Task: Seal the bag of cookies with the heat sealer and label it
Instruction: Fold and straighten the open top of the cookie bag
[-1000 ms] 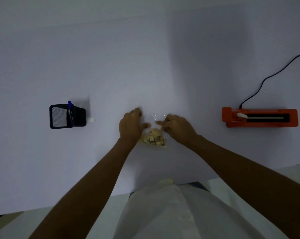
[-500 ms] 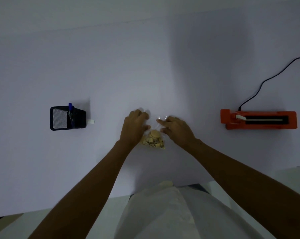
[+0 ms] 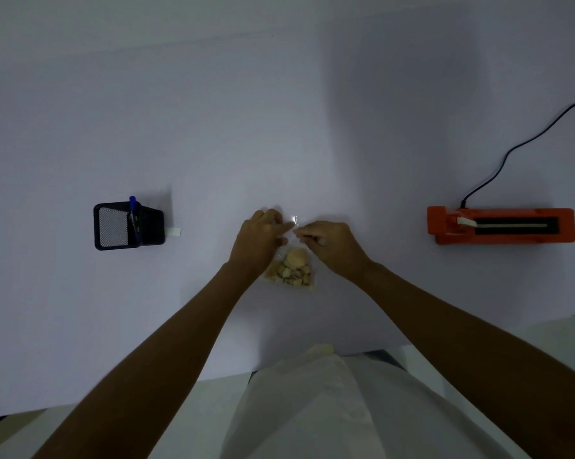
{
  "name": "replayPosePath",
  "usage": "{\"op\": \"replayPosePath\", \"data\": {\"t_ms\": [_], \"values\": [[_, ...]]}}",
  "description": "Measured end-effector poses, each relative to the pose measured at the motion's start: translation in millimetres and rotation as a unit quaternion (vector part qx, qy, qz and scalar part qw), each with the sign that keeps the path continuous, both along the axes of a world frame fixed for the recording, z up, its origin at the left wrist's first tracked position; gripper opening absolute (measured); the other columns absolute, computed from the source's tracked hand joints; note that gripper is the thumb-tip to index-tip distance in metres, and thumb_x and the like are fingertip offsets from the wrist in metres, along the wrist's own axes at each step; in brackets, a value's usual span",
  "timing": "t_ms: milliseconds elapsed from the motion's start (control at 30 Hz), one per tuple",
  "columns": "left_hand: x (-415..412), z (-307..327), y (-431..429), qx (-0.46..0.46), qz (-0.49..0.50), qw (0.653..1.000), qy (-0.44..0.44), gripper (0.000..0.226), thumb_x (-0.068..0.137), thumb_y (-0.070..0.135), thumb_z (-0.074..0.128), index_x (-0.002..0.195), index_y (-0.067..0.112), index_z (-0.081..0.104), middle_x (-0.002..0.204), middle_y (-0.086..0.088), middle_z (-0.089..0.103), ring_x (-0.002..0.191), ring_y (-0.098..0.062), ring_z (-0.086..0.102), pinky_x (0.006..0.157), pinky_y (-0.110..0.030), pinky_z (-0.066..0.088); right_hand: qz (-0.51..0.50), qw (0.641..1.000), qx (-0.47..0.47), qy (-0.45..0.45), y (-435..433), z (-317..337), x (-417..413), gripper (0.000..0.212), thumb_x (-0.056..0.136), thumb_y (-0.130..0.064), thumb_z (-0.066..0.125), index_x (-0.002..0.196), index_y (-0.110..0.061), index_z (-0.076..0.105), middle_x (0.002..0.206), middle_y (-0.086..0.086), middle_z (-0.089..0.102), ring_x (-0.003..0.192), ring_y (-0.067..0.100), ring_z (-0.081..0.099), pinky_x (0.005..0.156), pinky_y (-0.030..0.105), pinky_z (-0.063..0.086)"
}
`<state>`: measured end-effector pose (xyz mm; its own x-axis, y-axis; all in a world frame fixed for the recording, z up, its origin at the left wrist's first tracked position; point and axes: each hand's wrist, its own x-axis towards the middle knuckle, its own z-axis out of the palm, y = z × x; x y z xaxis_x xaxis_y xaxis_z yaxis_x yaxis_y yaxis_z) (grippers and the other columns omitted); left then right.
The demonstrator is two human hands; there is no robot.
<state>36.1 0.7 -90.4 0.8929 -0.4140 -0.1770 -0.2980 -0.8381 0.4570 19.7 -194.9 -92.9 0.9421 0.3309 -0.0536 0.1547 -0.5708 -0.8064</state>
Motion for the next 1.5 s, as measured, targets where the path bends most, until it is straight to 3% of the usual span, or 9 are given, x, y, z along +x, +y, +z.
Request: {"op": "replayPosePath", "data": {"t_ms": [167,367,567,767,867,1000,1167,1300,1500], "values": [[0,2,-2,-0.005,0.000,1.000,0.015,0.037,0.074,0.013,0.077,0.111,0.014,0.072,0.103,-0.012,0.065,0.089,-0.033,0.058,0.064,-0.039,0.050,-0.113,0.947,0.161,0.255,7,-6,1,0.023,0.085,0.003,0.069,0.108,0.005,0.071,0.099,0.021,0.074,0.092,0.027,0.073,0.090,0.034,0.057],[-5,5,-8,-0.007,0.068,0.996,0.053,0.048,0.075,0.010,0.078,0.121,0.008,0.063,0.114,-0.015,0.060,0.098,-0.034,0.055,0.076,-0.041,0.053,-0.188,0.893,0.235,0.334,4,-9,3,0.036,0.091,0.003,0.063,0.126,0.008,0.058,0.107,0.019,0.072,0.097,0.024,0.072,0.091,0.029,0.057],[-12,19,-20,-0.087,0.351,0.917,0.167,0.059,0.077,0.033,0.080,0.117,0.004,0.047,0.102,-0.010,0.058,0.090,-0.022,0.056,0.069,-0.027,0.040,-0.208,0.888,0.240,0.334,6,-8,-1,0.039,0.092,0.001,0.061,0.129,0.009,0.055,0.109,0.017,0.070,0.098,0.021,0.070,0.090,0.026,0.056],[1,14,-21,-0.116,0.376,0.877,0.275,0.038,0.072,0.037,0.082,0.079,0.003,0.066,0.070,-0.007,0.059,0.063,-0.015,0.053,0.057,-0.024,0.041,-0.205,0.897,0.215,0.326,6,-7,0,0.039,0.092,-0.003,0.064,0.129,0.007,0.057,0.119,0.019,0.068,0.109,0.022,0.067,0.092,0.025,0.056],[0,12,-20,-0.130,0.361,0.881,0.276,0.036,0.081,0.026,0.075,0.056,0.007,0.058,0.052,0.000,0.049,0.048,-0.009,0.043,0.053,-0.024,0.036,-0.207,0.893,0.220,0.334,6,-6,1,0.039,0.092,0.000,0.063,0.129,0.009,0.056,0.117,0.019,0.069,0.103,0.020,0.069,0.089,0.023,0.056],[-13,13,-18,-0.173,0.377,0.875,0.252,0.036,0.086,0.026,0.071,0.060,0.006,0.058,0.057,-0.002,0.055,0.054,-0.014,0.050,0.055,-0.025,0.042,-0.220,0.881,0.243,0.342,7,-3,-2,0.038,0.092,0.007,0.059,0.129,0.012,0.053,0.111,0.020,0.068,0.091,0.014,0.070,0.086,0.021,0.057],[-28,18,-20,-0.323,0.444,0.774,0.317,0.014,0.092,0.011,0.062,0.088,0.004,0.073,0.084,-0.015,0.075,0.080,-0.029,0.074,0.069,-0.037,0.061,-0.243,0.884,0.232,0.326,4,-2,-10,0.037,0.092,0.010,0.058,0.129,0.012,0.054,0.110,0.022,0.068,0.086,0.007,0.072,0.082,0.019,0.057],[-38,32,-30,-0.336,0.421,0.795,0.279,0.014,0.094,0.011,0.061,0.086,0.006,0.071,0.081,-0.014,0.075,0.072,-0.025,0.074,0.060,-0.035,0.060,-0.305,0.876,0.220,0.301,-2,5,-19,0.033,0.088,0.006,0.065,0.121,0.005,0.063,0.102,0.015,0.071,0.094,0.023,0.069,0.096,0.038,0.055],[-61,47,-37,-0.382,0.410,0.788,0.256,0.011,0.093,0.008,0.061,0.089,0.001,0.069,0.087,-0.018,0.074,0.078,-0.031,0.073,0.069,-0.038,0.061,-0.291,0.864,0.226,0.343,-9,34,-47,0.064,0.080,-0.026,0.080,0.136,-0.021,0.050,0.121,-0.001,0.059,0.112,0.014,0.058,0.096,0.028,0.049]]}}
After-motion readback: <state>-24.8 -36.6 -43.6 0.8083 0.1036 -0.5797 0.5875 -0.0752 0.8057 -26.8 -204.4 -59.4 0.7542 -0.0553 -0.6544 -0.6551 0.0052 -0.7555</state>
